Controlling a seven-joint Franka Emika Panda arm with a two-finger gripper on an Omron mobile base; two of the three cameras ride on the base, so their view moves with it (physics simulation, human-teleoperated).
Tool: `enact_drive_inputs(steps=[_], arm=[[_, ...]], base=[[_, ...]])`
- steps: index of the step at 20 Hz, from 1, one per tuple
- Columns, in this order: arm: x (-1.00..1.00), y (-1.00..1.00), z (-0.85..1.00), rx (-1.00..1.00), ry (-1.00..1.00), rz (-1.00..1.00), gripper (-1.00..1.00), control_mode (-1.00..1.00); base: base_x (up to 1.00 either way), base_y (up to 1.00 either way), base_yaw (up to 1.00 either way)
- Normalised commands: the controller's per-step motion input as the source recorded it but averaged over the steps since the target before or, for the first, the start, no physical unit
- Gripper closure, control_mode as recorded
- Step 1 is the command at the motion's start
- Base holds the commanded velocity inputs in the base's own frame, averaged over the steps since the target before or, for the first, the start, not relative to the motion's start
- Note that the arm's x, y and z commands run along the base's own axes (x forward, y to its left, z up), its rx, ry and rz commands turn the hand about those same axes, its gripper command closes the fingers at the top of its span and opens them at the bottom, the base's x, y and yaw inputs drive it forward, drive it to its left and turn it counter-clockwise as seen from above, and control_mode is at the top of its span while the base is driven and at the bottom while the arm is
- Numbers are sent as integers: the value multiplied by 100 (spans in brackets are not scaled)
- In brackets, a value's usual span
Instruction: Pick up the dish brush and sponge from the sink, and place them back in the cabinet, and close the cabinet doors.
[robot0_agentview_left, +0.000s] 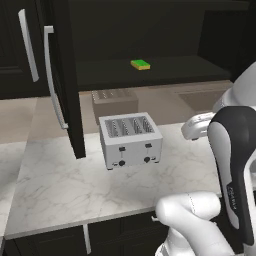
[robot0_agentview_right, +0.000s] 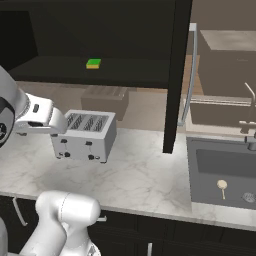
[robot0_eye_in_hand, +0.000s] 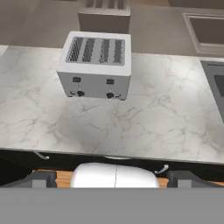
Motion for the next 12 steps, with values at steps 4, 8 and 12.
enact_drive_inputs(steps=[4,8,12], arm=[[-9,-1,0,0,0,0,-100,100],[0,0,0,0,0,0,-100,100],[0,0,0,0,0,0,-100,100]], base=[[-6,-2,0],[-48,-29,0],[-80,-46,0]])
